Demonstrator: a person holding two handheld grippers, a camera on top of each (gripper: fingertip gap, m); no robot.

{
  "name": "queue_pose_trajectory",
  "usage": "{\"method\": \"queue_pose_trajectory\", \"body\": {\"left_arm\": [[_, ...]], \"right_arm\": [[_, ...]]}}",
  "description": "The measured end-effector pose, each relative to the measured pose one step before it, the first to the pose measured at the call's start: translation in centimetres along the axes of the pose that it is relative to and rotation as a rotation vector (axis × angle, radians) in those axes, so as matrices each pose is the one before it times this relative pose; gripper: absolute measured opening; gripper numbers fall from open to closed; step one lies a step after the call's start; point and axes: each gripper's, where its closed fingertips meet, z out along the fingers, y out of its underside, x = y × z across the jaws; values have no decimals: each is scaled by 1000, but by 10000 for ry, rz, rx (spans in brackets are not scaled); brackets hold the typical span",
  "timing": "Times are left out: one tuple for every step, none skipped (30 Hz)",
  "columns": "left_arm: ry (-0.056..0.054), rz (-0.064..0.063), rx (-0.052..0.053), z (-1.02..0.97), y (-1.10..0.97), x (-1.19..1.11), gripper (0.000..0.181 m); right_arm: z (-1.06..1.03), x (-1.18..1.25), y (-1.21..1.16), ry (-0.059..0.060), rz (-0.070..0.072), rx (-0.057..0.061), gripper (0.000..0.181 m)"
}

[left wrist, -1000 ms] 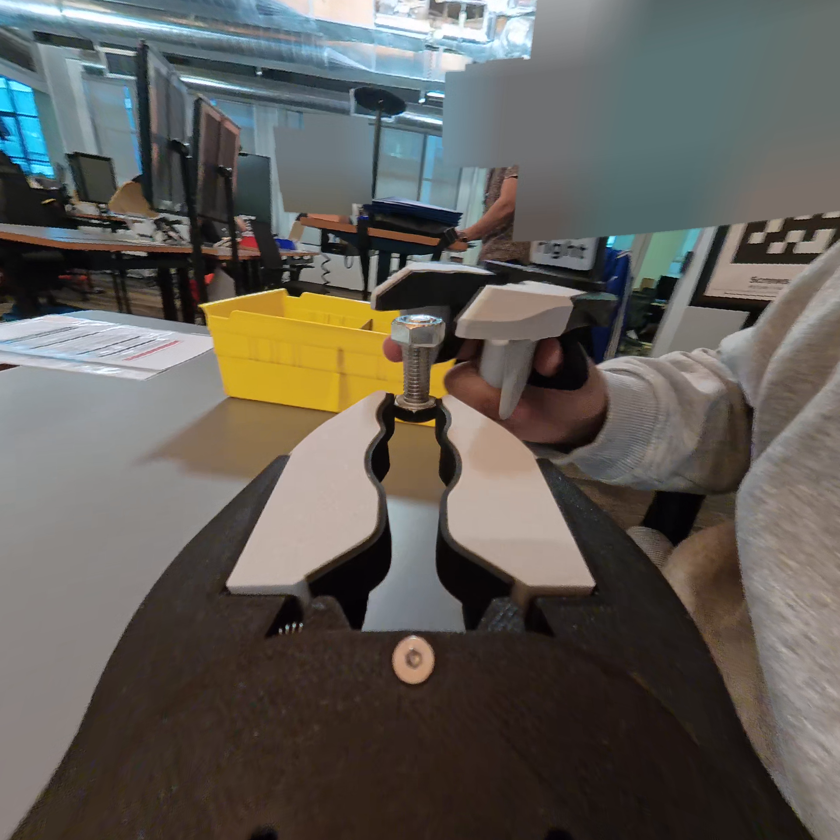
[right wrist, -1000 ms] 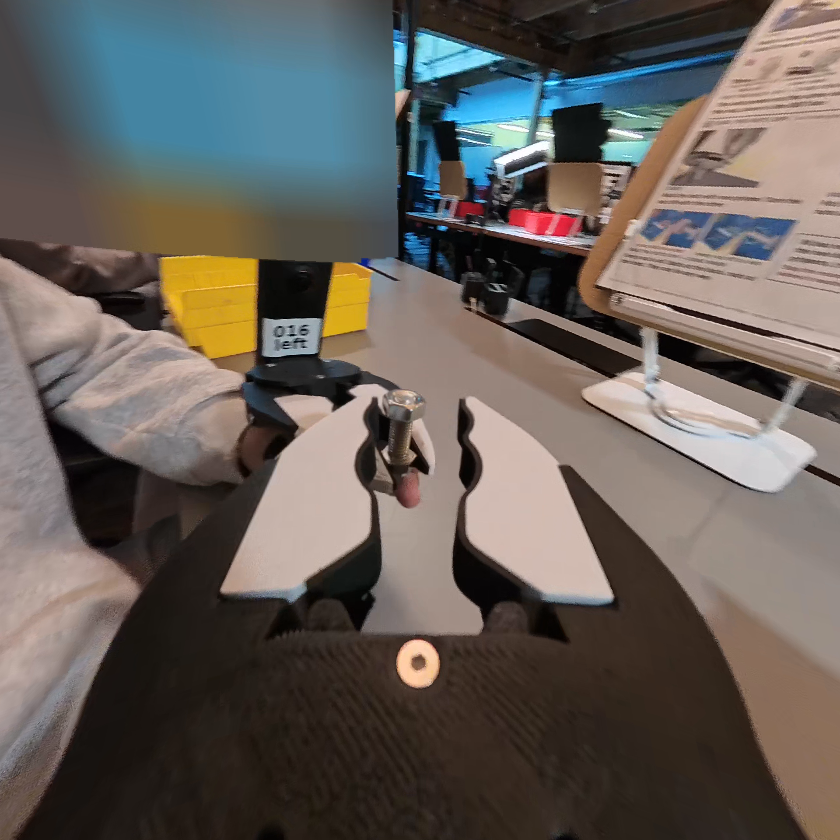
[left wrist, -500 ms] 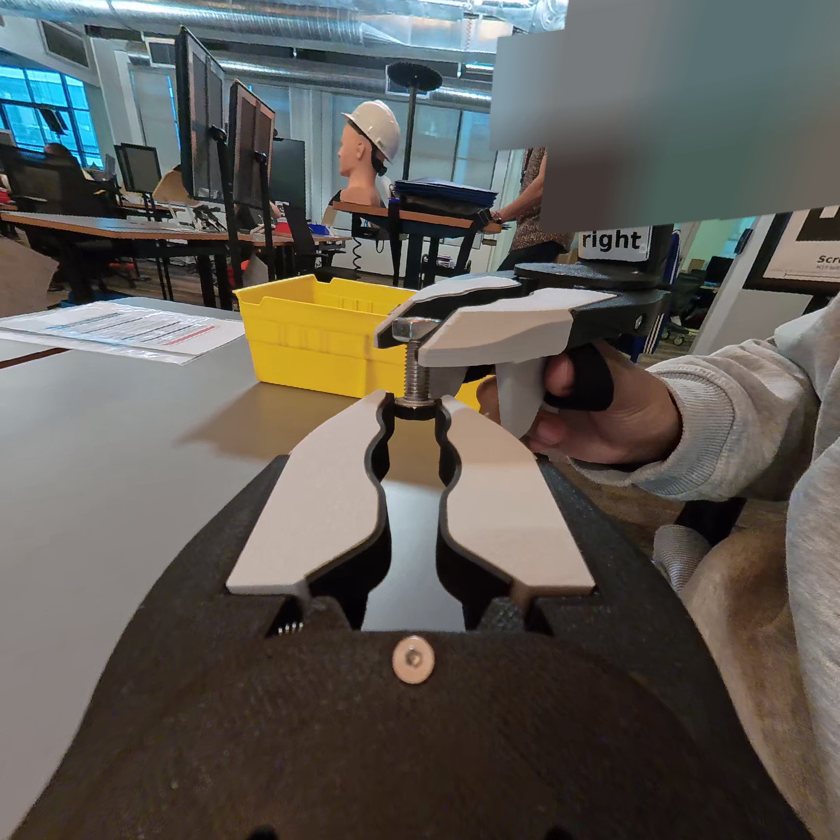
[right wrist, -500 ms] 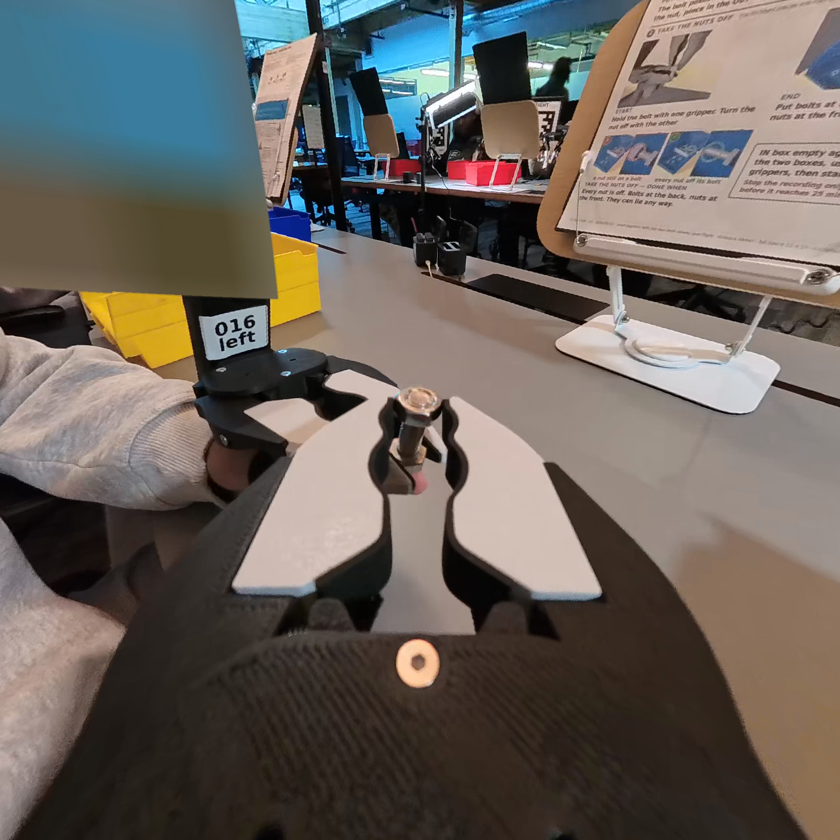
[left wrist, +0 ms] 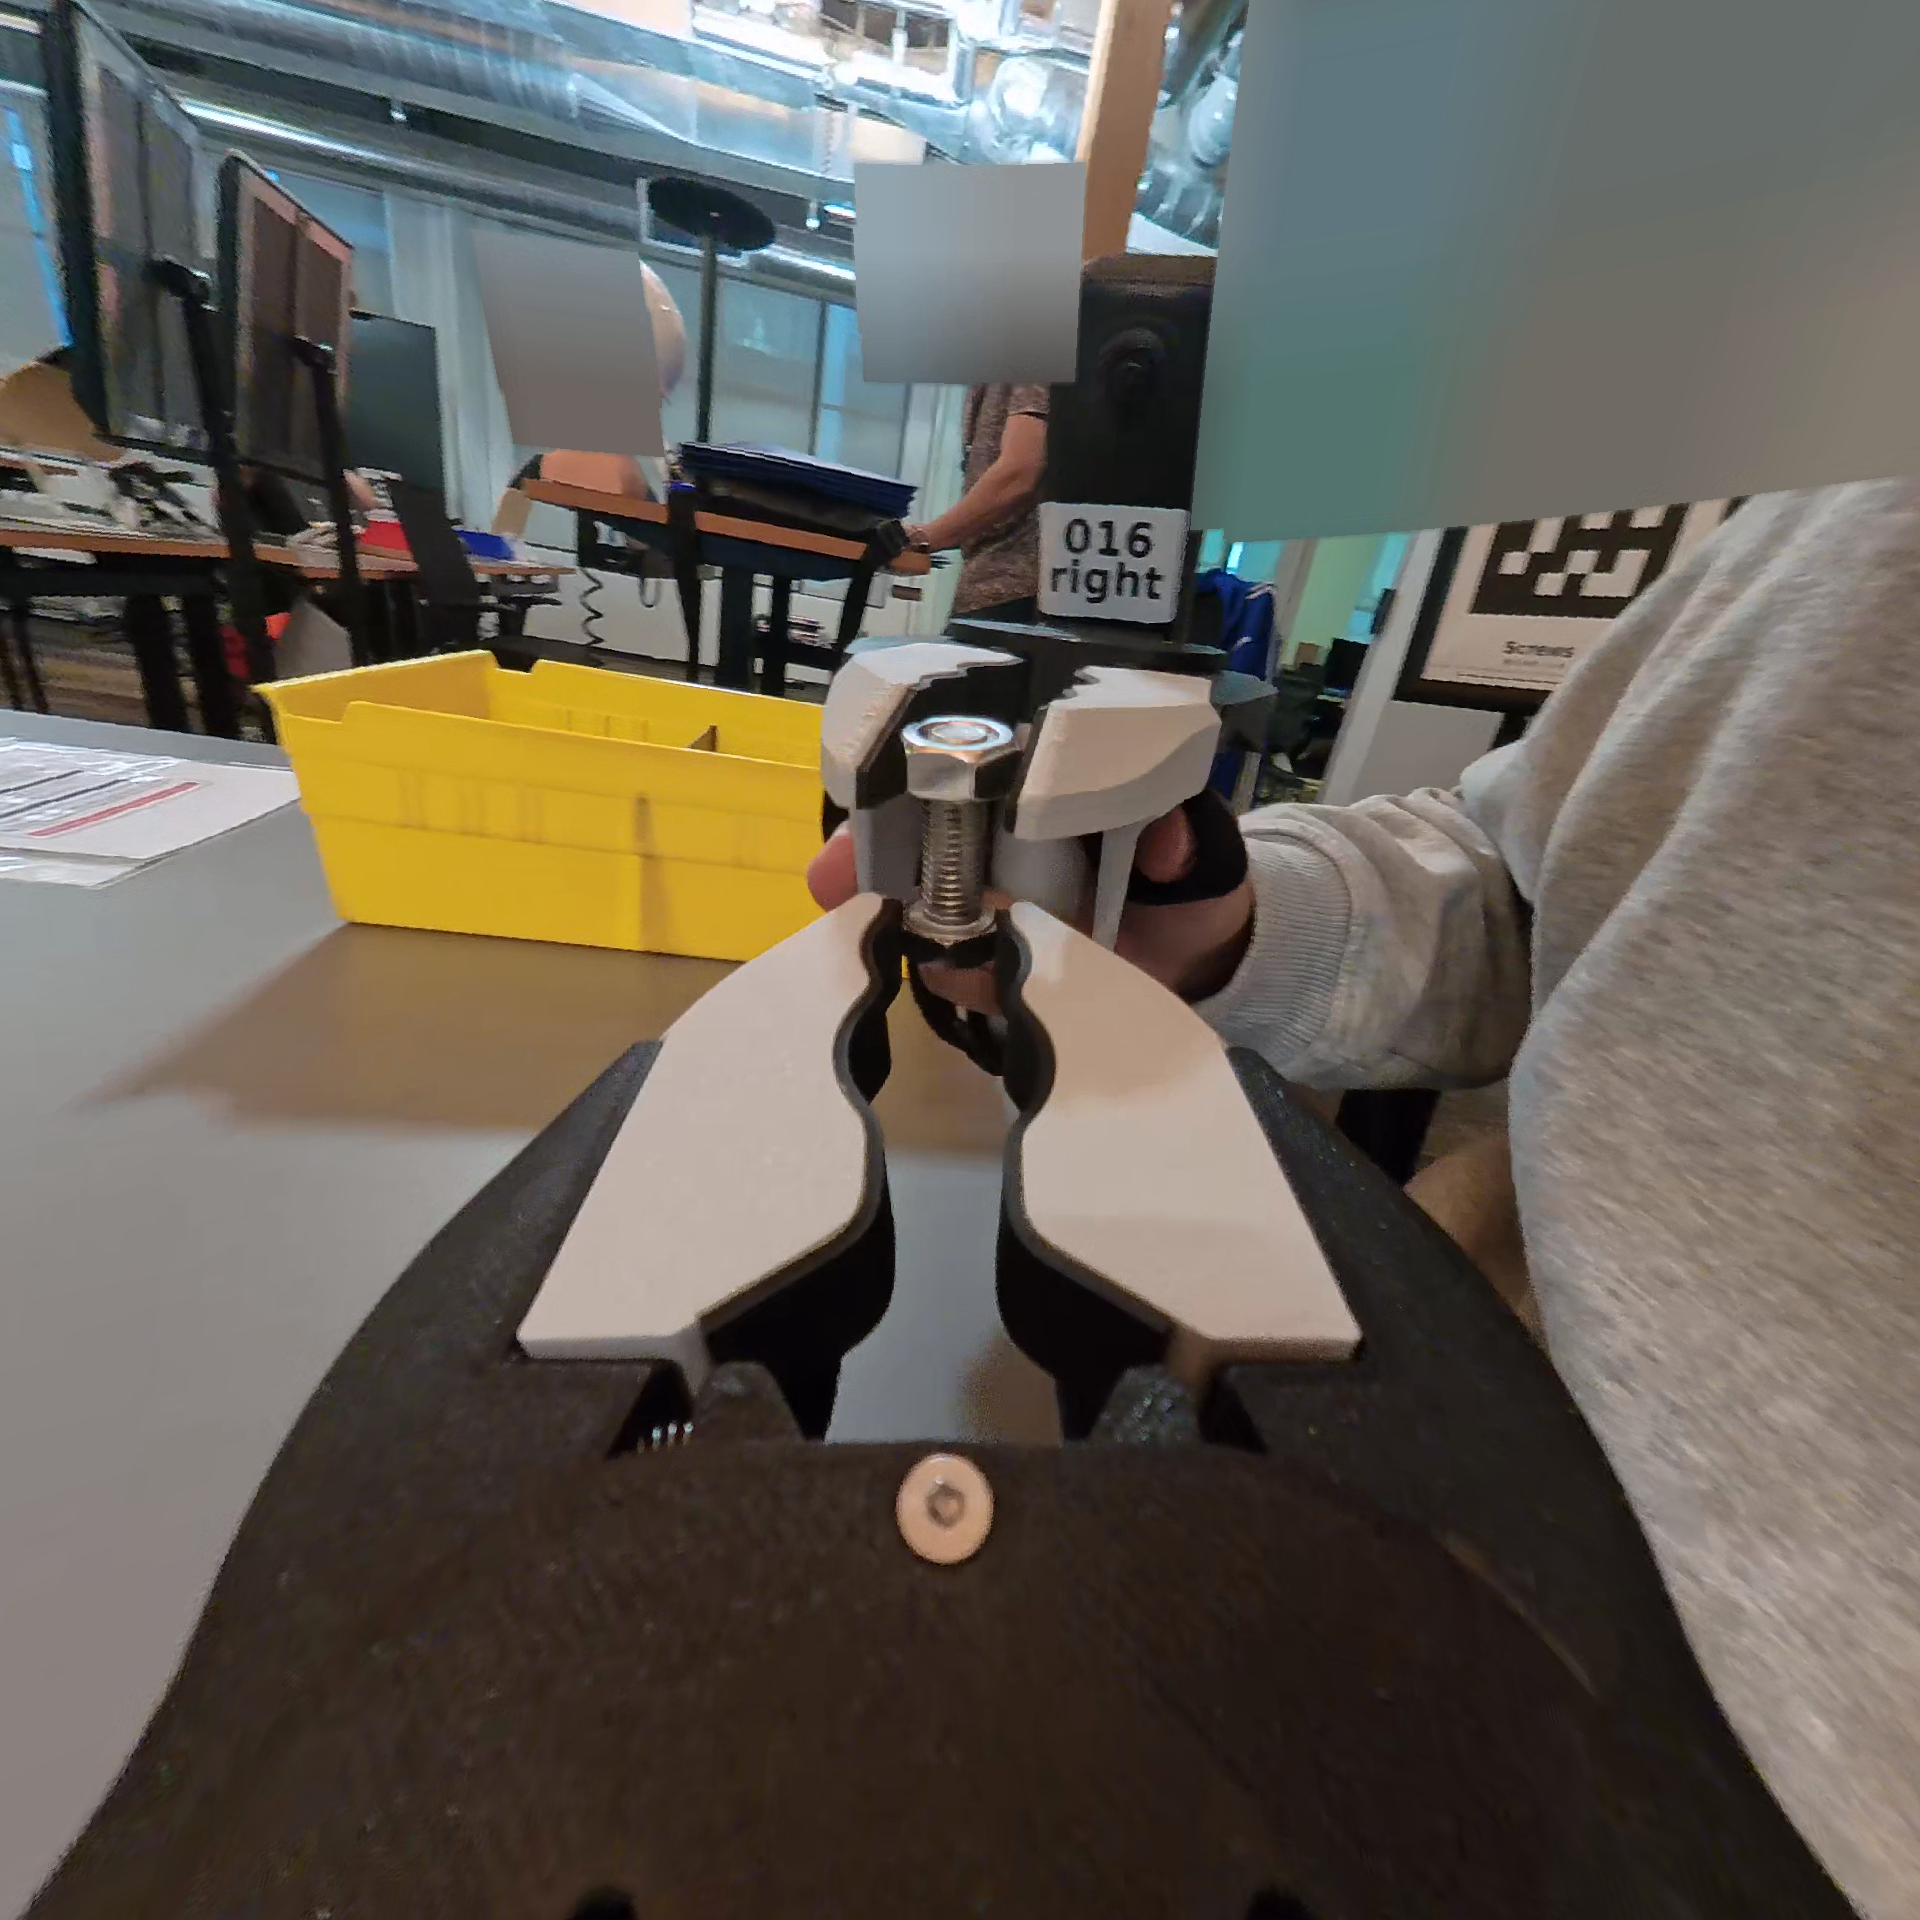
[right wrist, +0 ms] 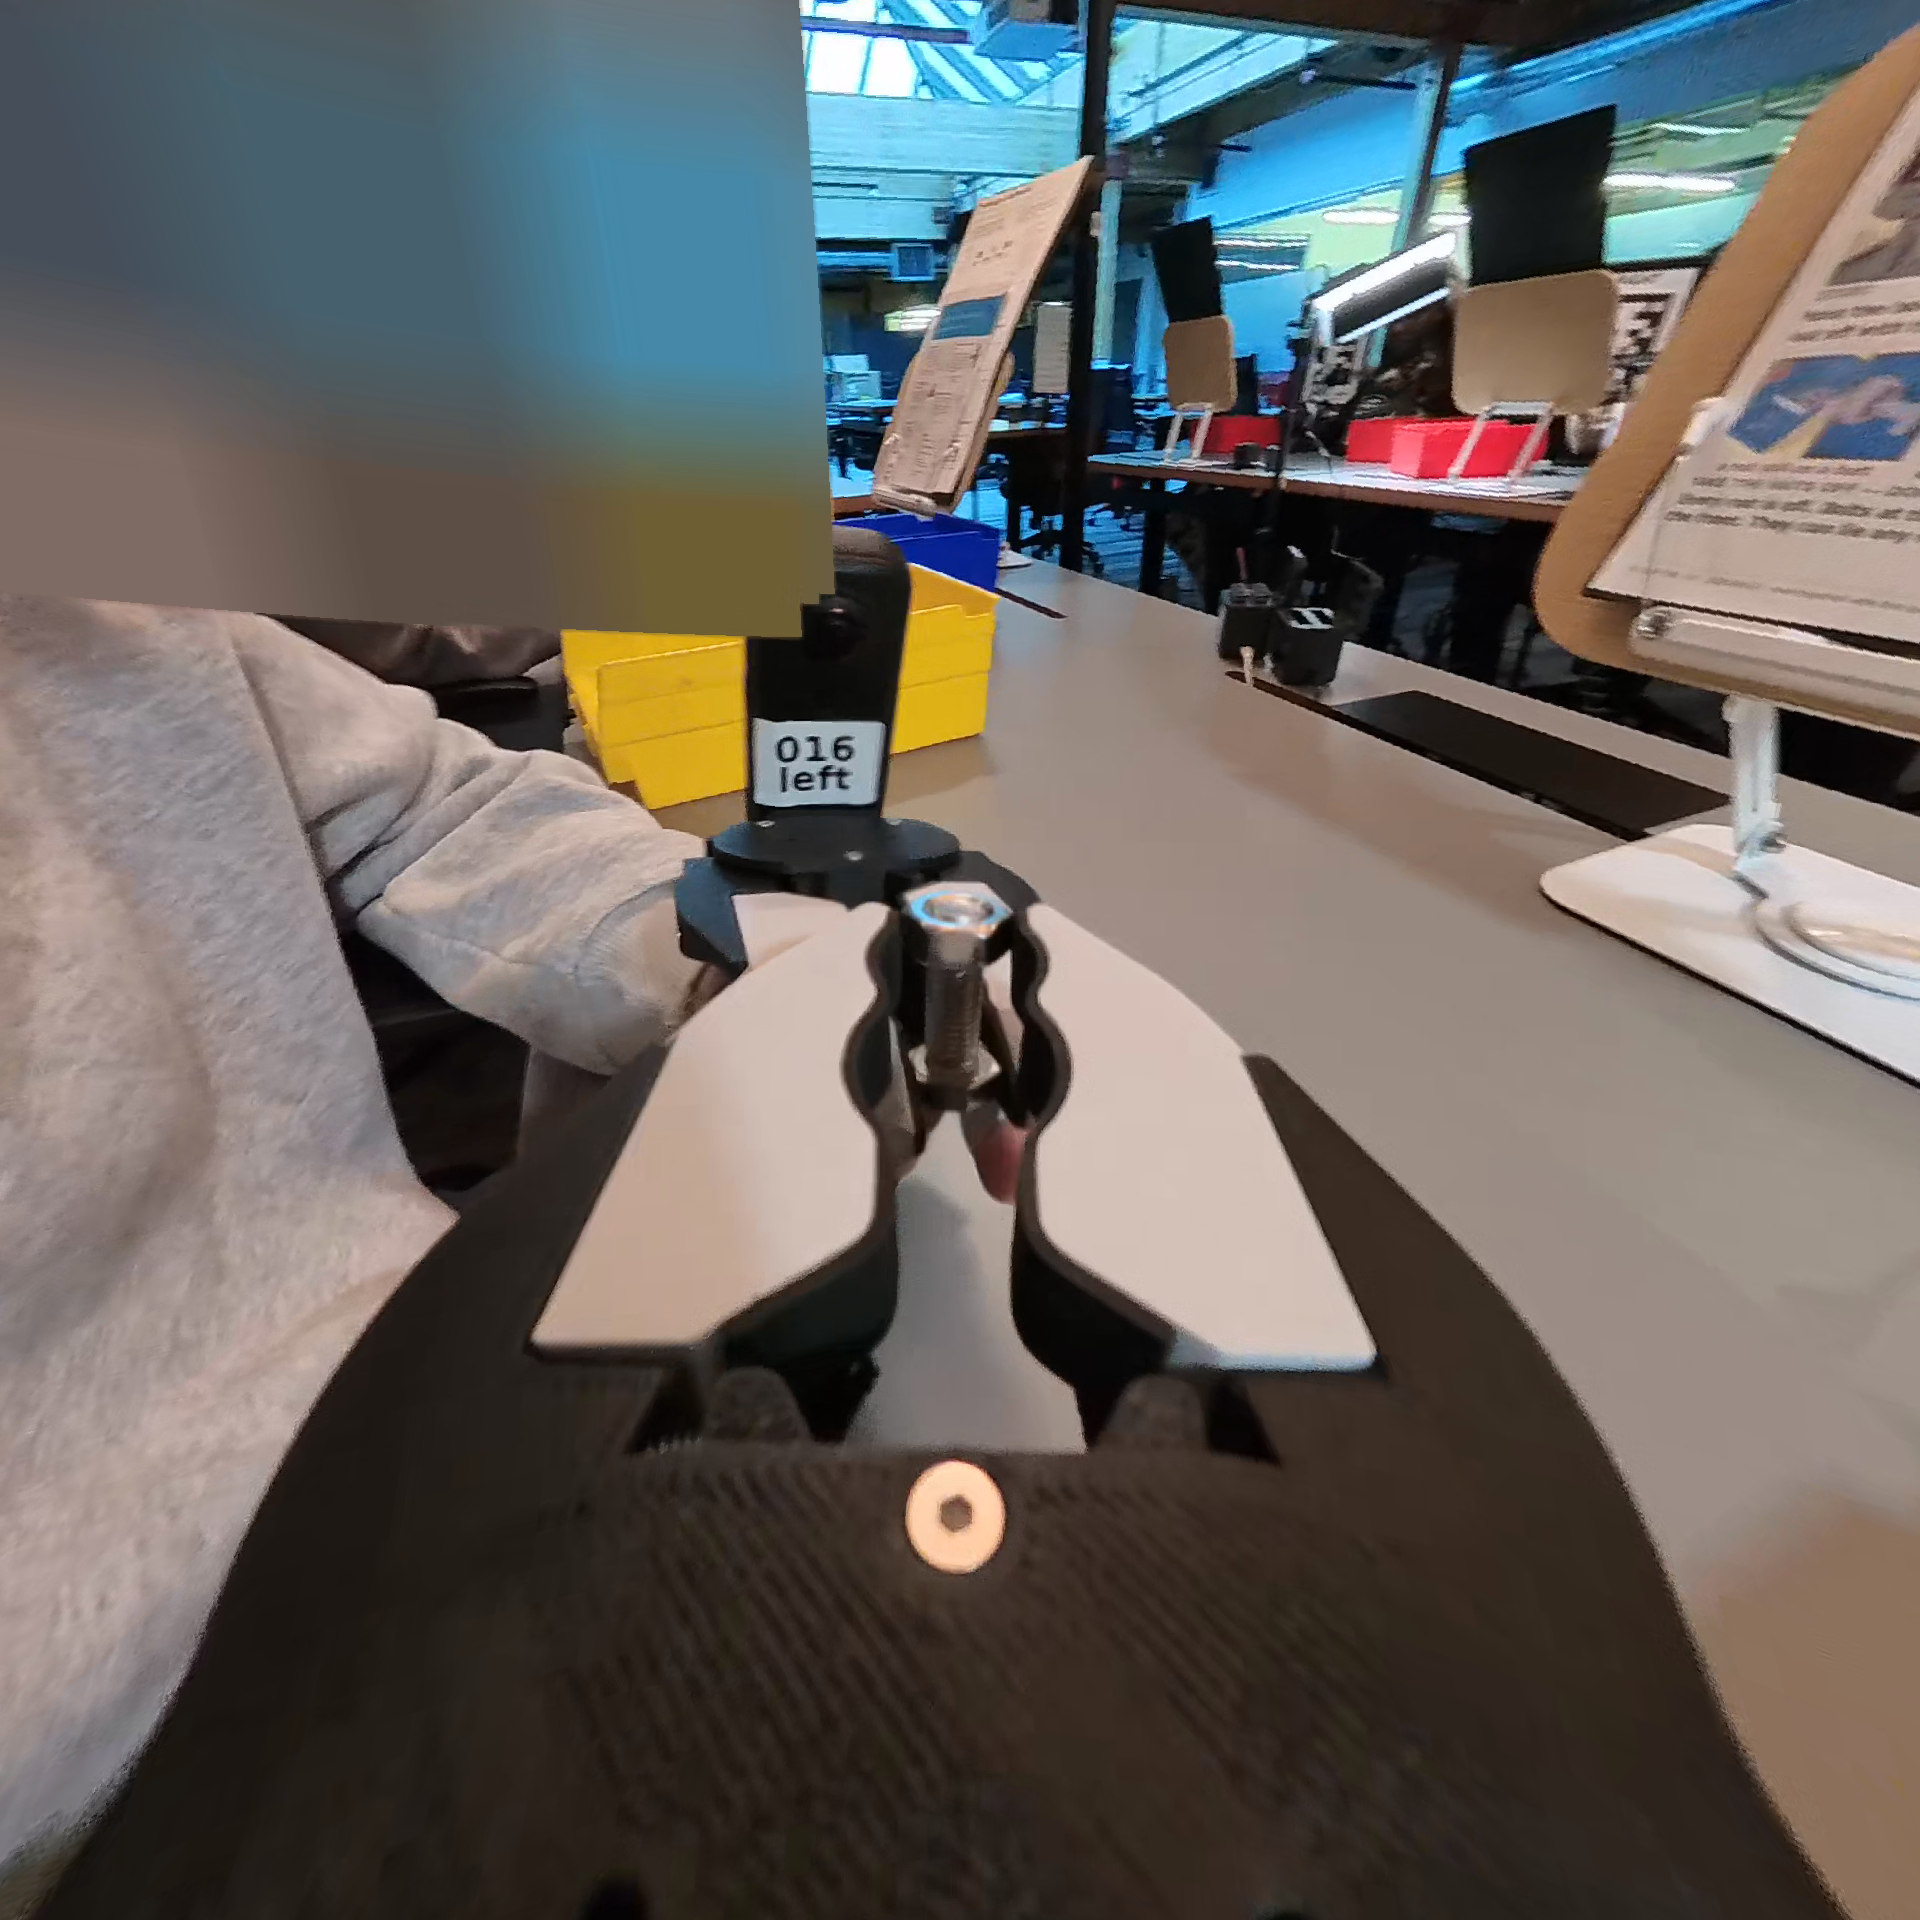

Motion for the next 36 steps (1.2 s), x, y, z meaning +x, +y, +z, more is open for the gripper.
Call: {"method": "queue_pose_trajectory", "body": {"left_arm": [[287,-13,-39,74,92,462,16],[373,-61,-51,82,104,568,17],[355,-53,-30,72,43,552,17],[226,40,-14,43,-3,392,17],[220,85,-31,23,2,381,17],[297,38,-60,24,13,458,17],[268,-39,-63,20,32,379,17],[258,-64,-22,-3,-4,345,17],[247,-59,11,-13,-25,313,17],[210,-73,1,9,-7,275,17],[208,-93,-2,8,-17,268,17],[205,-99,-3,5,-16,269,17],[152,-83,-13,10,-13,179,17],[67,-48,3,-21,-19,53,17],[23,-26,10,-27,-18,-11,17],[-14,-21,9,-50,-13,-71,17],[-85,-16,14,-47,-22,-177,17],[-139,0,36,-60,-53,-237,17],[-168,0,30,-43,-51,-276,17],[-213,10,2,-41,-21,-341,17],[-237,37,-21,-52,32,-386,17],[-304,13,1,-59,13,-501,17],[-398,-22,-14,-70,44,-652,17],[-420,-7,-14,-84,30,-692,17],[-294,31,42,-109,-45,-508,18],[-256,12,43,-88,-83,-440,18],[-283,16,4,-70,-73,-453,18],[-287,84,23,-85,-95,-414,17],[-268,141,30,-71,-96,-347,17],[-271,136,20,-52,-79,-343,17],[-202,100,-7,-28,-12,-253,17],[-182,89,-15,-7,4,-211,17],[-229,103,-19,-10,30,-273,17],[-210,106,-34,0,50,-252,17],[-159,99,-43,14,74,-183,17],[-138,82,-45,7,64,-154,17]], "right_arm": [[40,-470,43,-331,0,-58,20],[44,-545,65,-370,-4,-67,20],[46,-526,29,-338,-25,-45,19],[15,-412,-25,-245,-50,-16,19],[14,-417,-38,-250,-39,-7,19],[-10,-424,-32,-279,15,-13,20],[-16,-329,-29,-239,51,-9,20],[-27,-311,-56,-221,65,20,20],[-19,-287,-68,-222,85,43,20],[-22,-250,-57,-212,107,40,20],[-23,-256,-55,-219,116,44,20],[-40,-237,-67,-201,97,46,20],[-54,-139,-53,-135,61,36,20],[-61,-42,-36,-58,19,25,20],[-77,17,-21,-6,-18,17,20],[-75,93,-18,47,-24,6,20],[-85,179,2,107,-21,-3,20],[-88,228,-19,140,-34,6,20],[-81,264,-22,175,-45,10,20],[-72,333,-9,224,-60,7,20],[-58,362,-55,257,-85,44,23],[-66,371,-126,283,-88,85,27],[-58,461,-94,328,-60,57,30],[-64,518,-8,361,-53,-3,33],[-55,603,101,414,-63,-57,33],[-53,635,128,457,-70,-69,33],[-38,570,111,428,-60,-40,33],[-64,693,80,519,-12,-39,32],[-86,673,23,505,-6,-1,32],[-89,328,-125,261,11,108,31],[-64,204,-119,153,85,85,29],[3,132,-7,82,133,-5,28],[56,7,66,-13,150,-34,28],[88,-26,121,-10,143,-38,28],[117,-82,120,-19,109,-12,28],[137,-129,111,-28,87,-2,28]]}}
